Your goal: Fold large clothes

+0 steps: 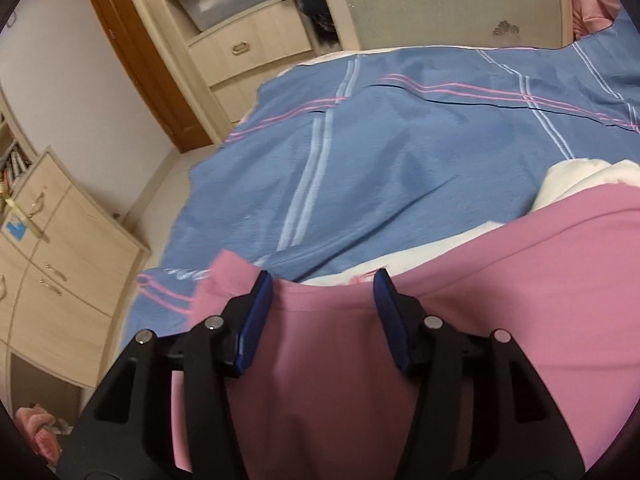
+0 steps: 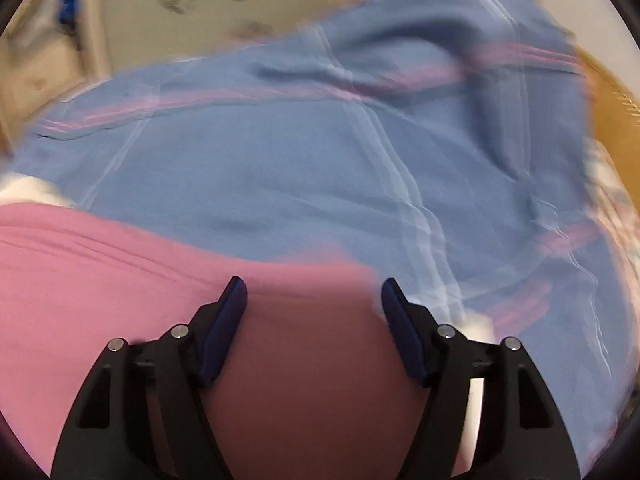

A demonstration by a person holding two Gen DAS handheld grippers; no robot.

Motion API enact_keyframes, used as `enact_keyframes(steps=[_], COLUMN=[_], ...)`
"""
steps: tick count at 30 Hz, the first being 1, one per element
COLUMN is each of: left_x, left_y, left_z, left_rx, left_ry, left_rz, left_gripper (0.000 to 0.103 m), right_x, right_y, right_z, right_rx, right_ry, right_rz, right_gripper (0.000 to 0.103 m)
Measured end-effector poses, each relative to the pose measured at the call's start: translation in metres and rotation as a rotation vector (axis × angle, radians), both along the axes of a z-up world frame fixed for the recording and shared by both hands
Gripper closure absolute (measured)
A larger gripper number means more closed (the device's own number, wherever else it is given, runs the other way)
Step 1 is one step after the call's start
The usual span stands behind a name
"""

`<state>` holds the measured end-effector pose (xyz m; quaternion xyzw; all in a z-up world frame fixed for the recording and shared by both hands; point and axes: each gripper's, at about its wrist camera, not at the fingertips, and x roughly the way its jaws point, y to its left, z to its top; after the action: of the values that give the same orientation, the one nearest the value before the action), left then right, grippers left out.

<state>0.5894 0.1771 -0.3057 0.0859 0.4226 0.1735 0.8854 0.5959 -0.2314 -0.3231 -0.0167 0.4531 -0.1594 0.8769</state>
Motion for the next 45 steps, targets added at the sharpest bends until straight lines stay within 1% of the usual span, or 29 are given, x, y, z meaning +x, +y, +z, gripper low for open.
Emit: enact_keyframes(steps=[1,2,3,4,5,6,7,9,11,12,14,15,16,17,20,22,24,26,28,29,31,33,35,38,39,41,42,44,45], left_x=[-0.012,-0.029,-0.044,-0.067,-0.094,-0.112,-0.129,-0.147,-0.155,-0.156,-0.157,-0.158,-0.158,-0.157,-0.153,-0.160,-0.173,-0.187,-0.204,-0.215,-0.225,-0.230,-0.228,-0.231,-0.231,-0.229,-0.230,-0.227,-0.226], left_y=[0.006,0.010,0.011,0.009,0.005,0.003,-0.001,-0.007,-0.006,-0.004,0.000,0.001,0.002,0.007,0.026,0.029,0.037,0.055,0.073,0.083,0.093,0.099,0.103,0.104,0.106,0.103,0.102,0.102,0.102], left_z=[0.012,0.027,0.040,0.054,0.068,0.073,0.073,0.061,0.039,0.026,0.003,-0.003,-0.009,-0.015,-0.023,-0.016,-0.006,-0.007,-0.011,-0.011,-0.006,-0.001,-0.009,-0.015,-0.013,-0.012,-0.012,-0.015,-0.018], left_rx=[-0.007,-0.008,-0.021,-0.046,-0.077,-0.094,-0.112,-0.127,-0.145,-0.165,-0.189,-0.181,-0.179,-0.211,-0.329,-0.318,-0.283,-0.275,-0.361,-0.438,-0.511,-0.516,-0.528,-0.553,-0.543,-0.514,-0.505,-0.504,-0.506], left_ry=[-0.032,-0.086,-0.142,-0.195,-0.233,-0.235,-0.222,-0.176,-0.117,-0.092,-0.084,-0.079,-0.065,-0.049,-0.050,-0.063,-0.087,-0.093,-0.115,-0.146,-0.180,-0.218,-0.202,-0.188,-0.189,-0.183,-0.176,-0.162,-0.155], left_rz=[0.022,0.044,0.040,0.018,-0.019,-0.043,-0.067,-0.085,-0.061,-0.049,-0.051,-0.066,-0.077,-0.087,-0.097,-0.089,-0.031,0.085,0.161,0.186,0.190,0.198,0.217,0.224,0.221,0.218,0.219,0.220,0.219], left_gripper=[0.052,0.060,0.061,0.061,0.060,0.058,0.058,0.057,0.057,0.056,0.054,0.054,0.054,0.054,0.055,0.056,0.057,0.057,0.046,0.045,0.044,0.043,0.041,0.041,0.041,0.040,0.038,0.037,0.036], right_x=[-0.009,-0.016,-0.027,-0.040,-0.059,-0.076,-0.096,-0.119,-0.129,-0.132,-0.127,-0.124,-0.123,-0.124,-0.128,-0.130,-0.138,-0.141,-0.142,-0.142,-0.142,-0.132,-0.116,-0.094,-0.088,-0.074,-0.062,-0.037,-0.022], right_y=[-0.011,-0.020,-0.023,-0.024,-0.018,-0.012,0.002,0.037,0.066,0.072,0.069,0.057,0.044,0.032,0.015,0.018,0.021,0.021,0.026,0.038,0.080,0.140,0.213,0.310,0.335,0.378,0.400,0.418,0.417], right_z=[-0.001,0.003,0.013,0.026,0.045,0.057,0.071,0.080,0.070,0.063,0.033,0.022,0.013,0.009,0.001,-0.002,-0.003,0.000,0.018,0.038,0.072,0.099,0.114,0.109,0.103,0.085,0.067,0.042,0.033], right_rx=[0.041,0.063,0.051,0.048,0.049,0.061,0.095,0.122,0.071,0.037,-0.040,-0.041,-0.030,-0.018,-0.006,-0.066,-0.082,-0.062,-0.033,0.029,0.155,0.231,0.319,0.297,0.274,0.223,0.144,0.023,0.014], right_ry=[0.013,0.006,-0.029,-0.082,-0.149,-0.196,-0.234,-0.204,-0.137,-0.108,-0.018,0.003,0.002,-0.001,0.005,0.007,0.012,0.037,0.059,0.036,-0.042,-0.046,0.001,0.074,0.094,0.157,0.190,0.179,0.171], right_rz=[0.005,0.005,0.002,0.005,0.011,0.030,0.089,0.225,0.305,0.309,0.259,0.232,0.206,0.184,0.155,0.155,0.144,0.117,0.053,0.065,0.219,0.411,0.617,0.809,0.844,0.886,0.869,0.786,0.730], right_gripper=[0.025,0.025,0.028,0.040,0.043,0.044,0.044,0.044,0.044,0.044,0.044,0.043,0.037,0.033,0.033,0.033,0.033,0.033,0.039,0.039,0.039,0.039,0.039,0.042,0.043,0.051,0.056,0.058,0.060])
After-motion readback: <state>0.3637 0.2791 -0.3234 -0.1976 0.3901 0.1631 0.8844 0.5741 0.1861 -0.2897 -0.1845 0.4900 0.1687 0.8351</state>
